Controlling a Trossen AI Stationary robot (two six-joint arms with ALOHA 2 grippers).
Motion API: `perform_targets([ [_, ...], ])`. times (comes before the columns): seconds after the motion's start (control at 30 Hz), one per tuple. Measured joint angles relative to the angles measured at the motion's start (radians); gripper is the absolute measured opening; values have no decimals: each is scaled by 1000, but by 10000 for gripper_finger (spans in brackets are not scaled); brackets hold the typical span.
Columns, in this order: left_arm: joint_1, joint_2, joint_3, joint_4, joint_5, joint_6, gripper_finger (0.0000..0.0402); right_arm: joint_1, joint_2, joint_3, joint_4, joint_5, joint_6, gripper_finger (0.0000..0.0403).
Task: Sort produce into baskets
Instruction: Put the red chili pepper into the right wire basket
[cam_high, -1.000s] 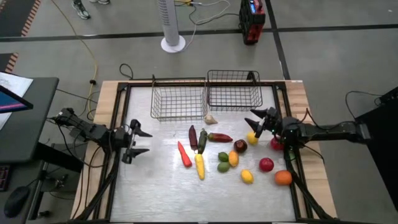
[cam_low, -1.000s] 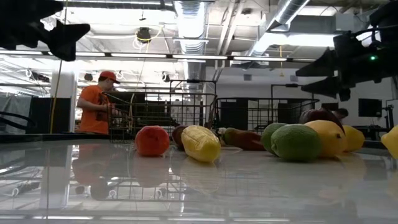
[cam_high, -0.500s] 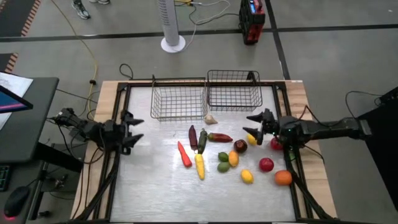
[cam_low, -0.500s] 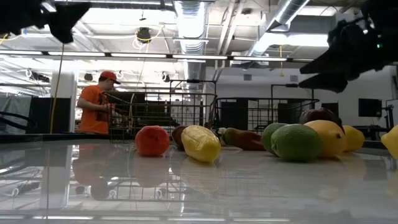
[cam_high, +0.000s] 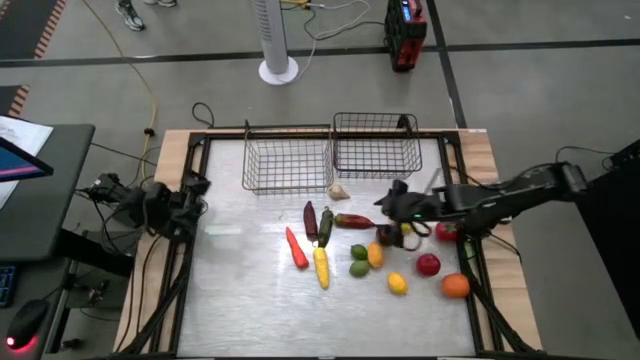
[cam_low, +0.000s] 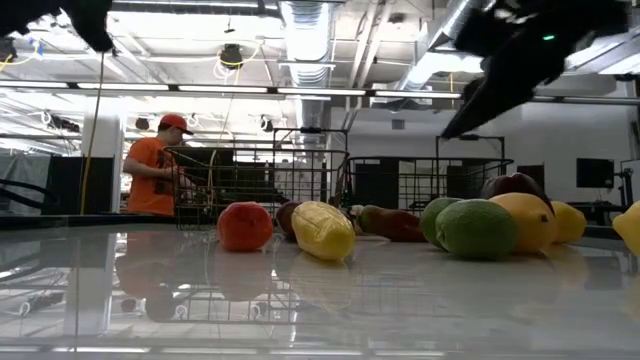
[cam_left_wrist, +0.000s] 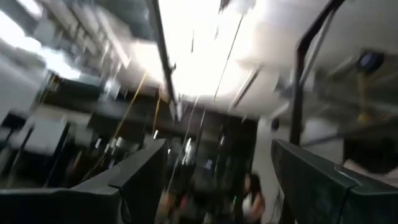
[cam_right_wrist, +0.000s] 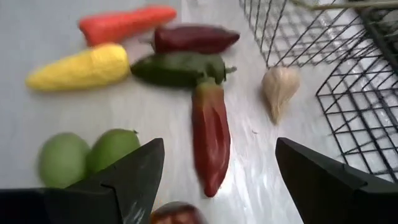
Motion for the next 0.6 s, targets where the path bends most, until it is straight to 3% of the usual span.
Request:
perform_targets([
  [0.17, 0, 3, 20, -208, -165, -41, 272, -47, 229, 154, -3, -66, -21, 334],
  [0.33, 0, 29, 164, -514, -303, -54, 272, -78, 422, 280, -69, -71, -21, 333],
  [0.6, 0, 231, 401, -700, -339, -106, 272, -119, 585, 341, -118, -84, -4, 333],
])
